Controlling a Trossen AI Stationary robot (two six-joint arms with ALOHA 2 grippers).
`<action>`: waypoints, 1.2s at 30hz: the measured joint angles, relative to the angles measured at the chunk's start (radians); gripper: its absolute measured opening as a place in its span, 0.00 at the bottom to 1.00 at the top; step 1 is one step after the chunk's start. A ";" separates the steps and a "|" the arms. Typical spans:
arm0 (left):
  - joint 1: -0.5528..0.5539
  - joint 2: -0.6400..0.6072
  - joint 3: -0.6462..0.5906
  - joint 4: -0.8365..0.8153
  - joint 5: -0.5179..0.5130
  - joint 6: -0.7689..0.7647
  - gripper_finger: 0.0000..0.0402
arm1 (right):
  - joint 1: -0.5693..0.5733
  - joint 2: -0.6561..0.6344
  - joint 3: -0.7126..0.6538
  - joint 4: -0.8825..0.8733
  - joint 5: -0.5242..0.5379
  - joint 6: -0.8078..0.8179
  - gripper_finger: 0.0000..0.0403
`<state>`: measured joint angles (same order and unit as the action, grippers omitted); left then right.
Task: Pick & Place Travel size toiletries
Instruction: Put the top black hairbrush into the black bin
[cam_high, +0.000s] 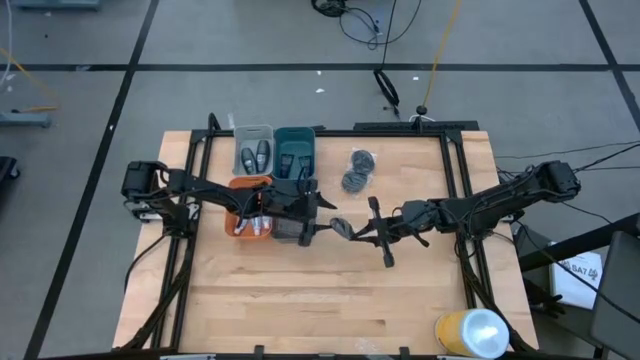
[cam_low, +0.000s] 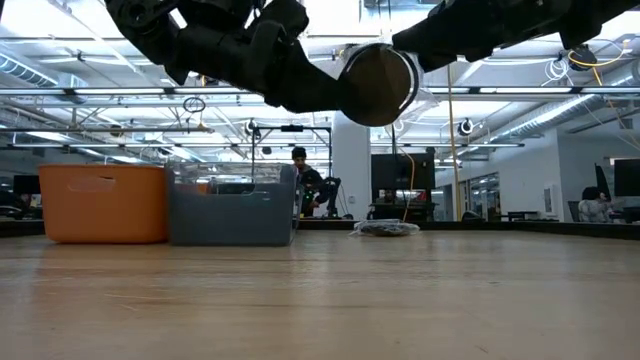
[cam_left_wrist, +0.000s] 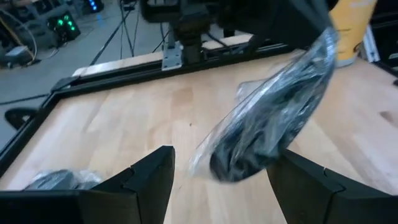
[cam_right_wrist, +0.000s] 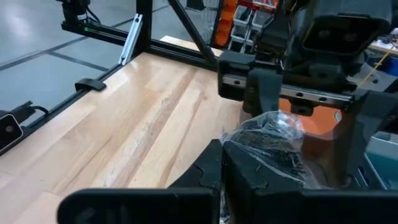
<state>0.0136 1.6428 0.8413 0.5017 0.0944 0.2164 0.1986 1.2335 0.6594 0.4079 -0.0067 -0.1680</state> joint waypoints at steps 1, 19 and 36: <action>-0.004 0.000 0.000 0.007 0.000 0.000 0.62 | 0.000 0.000 0.000 0.003 0.000 0.000 0.00; -0.069 0.000 0.000 0.101 -0.042 0.174 0.32 | -0.001 0.000 0.000 0.067 0.001 -0.001 0.00; -0.090 -0.079 -0.001 -0.028 -0.164 0.152 0.04 | -0.001 -0.057 0.000 -0.012 0.010 0.002 0.34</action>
<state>-0.0765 1.5636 0.8406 0.4740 -0.0697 0.3681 0.1974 1.1768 0.6593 0.3960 0.0030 -0.1661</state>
